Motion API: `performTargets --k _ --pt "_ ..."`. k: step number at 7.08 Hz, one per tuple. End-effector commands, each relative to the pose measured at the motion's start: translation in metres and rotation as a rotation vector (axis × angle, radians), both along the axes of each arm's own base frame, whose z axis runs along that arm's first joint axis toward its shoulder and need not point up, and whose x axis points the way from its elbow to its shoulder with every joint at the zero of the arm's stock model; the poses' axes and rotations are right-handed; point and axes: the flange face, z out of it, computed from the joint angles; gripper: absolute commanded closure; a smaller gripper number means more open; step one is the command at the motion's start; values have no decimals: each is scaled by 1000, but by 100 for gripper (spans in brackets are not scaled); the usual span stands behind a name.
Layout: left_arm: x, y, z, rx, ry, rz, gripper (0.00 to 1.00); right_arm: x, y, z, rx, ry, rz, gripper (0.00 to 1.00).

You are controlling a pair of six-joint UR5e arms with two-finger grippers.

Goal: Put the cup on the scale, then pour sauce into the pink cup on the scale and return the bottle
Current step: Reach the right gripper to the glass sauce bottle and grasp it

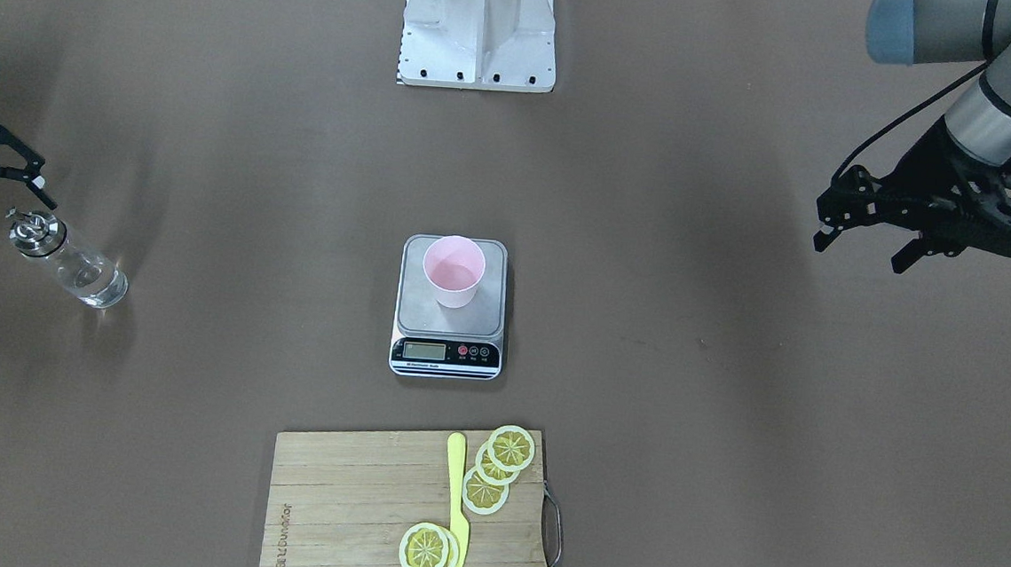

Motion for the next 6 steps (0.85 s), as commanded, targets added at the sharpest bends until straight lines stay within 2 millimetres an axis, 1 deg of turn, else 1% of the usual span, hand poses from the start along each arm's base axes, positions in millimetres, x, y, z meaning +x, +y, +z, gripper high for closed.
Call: performTargets --k 1,2,3,4,6 --pt "-1 0 -1 1 1 -1 3 -34 -9 -6 -29 -77 40 4" --pt "-1 0 -1 1 1 -3 3 -44 -9 -9 -16 -84 59 7" --pt "-1 0 -1 0 0 -1 3 -51 -14 -12 -10 -87 62 10" --pt "-1 0 -1 0 0 -1 3 -58 -17 -17 7 -90 73 10" --pt "-1 -1 1 -2 -2 -4 3 -61 -17 -14 23 -72 73 10"
